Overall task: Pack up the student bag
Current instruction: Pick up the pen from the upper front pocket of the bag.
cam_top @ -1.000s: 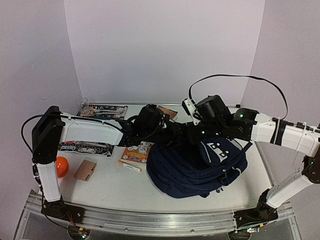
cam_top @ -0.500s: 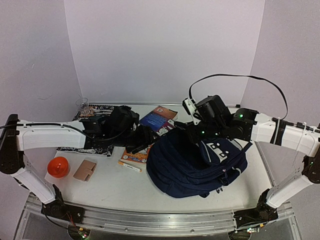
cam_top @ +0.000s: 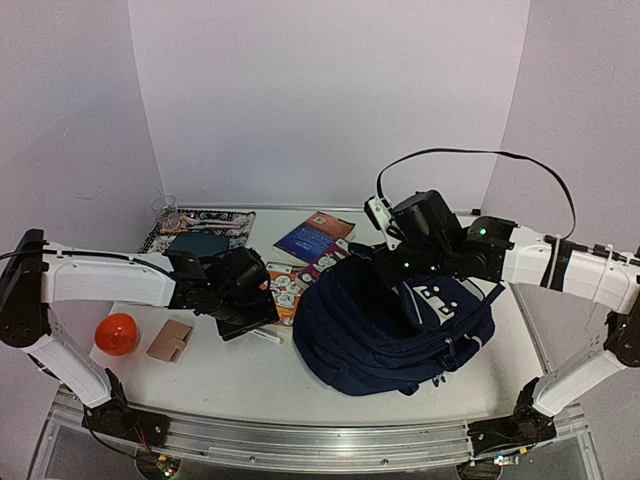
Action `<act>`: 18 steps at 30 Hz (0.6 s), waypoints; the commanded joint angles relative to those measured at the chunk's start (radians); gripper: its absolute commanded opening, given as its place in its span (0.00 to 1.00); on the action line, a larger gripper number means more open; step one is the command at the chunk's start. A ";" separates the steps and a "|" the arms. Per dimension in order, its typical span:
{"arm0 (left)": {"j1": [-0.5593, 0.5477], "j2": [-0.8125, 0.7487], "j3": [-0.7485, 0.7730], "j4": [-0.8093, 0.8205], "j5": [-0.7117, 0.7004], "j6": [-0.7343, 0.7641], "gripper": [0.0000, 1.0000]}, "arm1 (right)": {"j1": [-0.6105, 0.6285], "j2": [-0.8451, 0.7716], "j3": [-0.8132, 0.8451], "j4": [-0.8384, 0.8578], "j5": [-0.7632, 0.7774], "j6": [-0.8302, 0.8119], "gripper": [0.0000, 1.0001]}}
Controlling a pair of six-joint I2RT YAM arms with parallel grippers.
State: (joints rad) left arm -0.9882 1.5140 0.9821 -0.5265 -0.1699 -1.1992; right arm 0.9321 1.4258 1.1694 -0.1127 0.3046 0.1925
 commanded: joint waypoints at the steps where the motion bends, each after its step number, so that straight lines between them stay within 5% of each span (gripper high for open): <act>1: 0.000 0.113 0.073 -0.087 -0.069 0.045 0.75 | 0.006 -0.058 0.018 0.082 0.022 -0.028 0.00; 18: 0.000 0.351 0.210 -0.130 -0.166 0.019 0.74 | 0.006 -0.077 -0.002 0.081 -0.018 -0.071 0.00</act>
State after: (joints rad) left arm -0.9882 1.8351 1.1529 -0.6376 -0.3188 -1.1778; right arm 0.9321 1.4088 1.1522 -0.1116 0.2864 0.1560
